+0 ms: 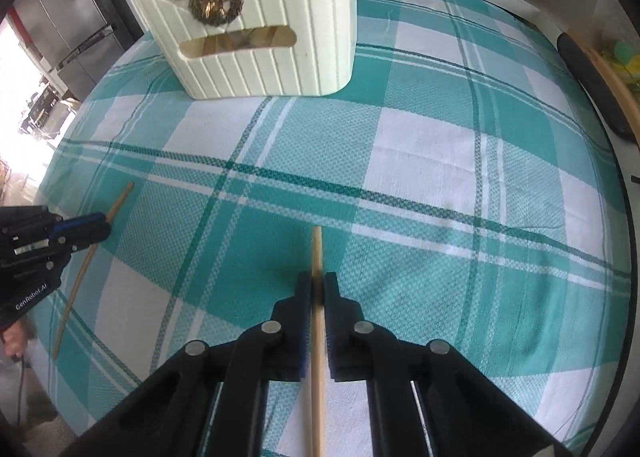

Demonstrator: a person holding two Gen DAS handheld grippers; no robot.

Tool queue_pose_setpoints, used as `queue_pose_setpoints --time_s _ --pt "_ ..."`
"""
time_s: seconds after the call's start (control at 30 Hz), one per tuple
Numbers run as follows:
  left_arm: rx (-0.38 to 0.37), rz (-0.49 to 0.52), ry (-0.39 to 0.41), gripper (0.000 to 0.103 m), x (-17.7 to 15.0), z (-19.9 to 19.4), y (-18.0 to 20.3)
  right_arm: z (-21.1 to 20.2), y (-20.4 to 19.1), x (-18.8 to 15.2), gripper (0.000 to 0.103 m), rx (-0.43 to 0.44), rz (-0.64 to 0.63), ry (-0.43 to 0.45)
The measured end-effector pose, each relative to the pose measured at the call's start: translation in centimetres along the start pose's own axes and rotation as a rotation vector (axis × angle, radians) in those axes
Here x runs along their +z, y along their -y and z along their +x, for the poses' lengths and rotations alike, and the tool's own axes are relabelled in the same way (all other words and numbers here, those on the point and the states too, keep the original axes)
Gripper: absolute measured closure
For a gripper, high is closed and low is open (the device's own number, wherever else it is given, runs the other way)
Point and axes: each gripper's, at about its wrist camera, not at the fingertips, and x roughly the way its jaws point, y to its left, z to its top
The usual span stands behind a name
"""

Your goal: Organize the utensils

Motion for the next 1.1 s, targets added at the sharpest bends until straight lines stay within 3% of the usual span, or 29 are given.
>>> queue_pose_setpoints --time_s 0.23,0.4,0.6,0.9,1.1 --pt "-0.082 -0.009 0.248 0.100 -0.1 -10.4 -0.5 -11.5 -1.3 -1.8 0.097 0.141 -0.054 0.250" --pt "-0.128 -0.022 0.372 0.100 0.1 -14.8 -0.5 -17.9 -2.2 -2.7 0.097 0.138 -0.090 0.395" --pt "-0.161 -0.055 0.471 0.100 0.6 -16.8 -0.8 -21.4 -2.4 -1.9 0.097 0.119 -0.080 0.529" --pt "-0.170 -0.059 0.485 0.100 1.4 -18.3 -1.4 -23.8 -1.9 2.1 0.097 0.092 -0.072 0.573" --pt "-0.185 -0.056 0.509 0.100 4.1 -20.1 -2.3 -24.4 -0.5 5.9 0.097 0.057 -0.063 0.561"
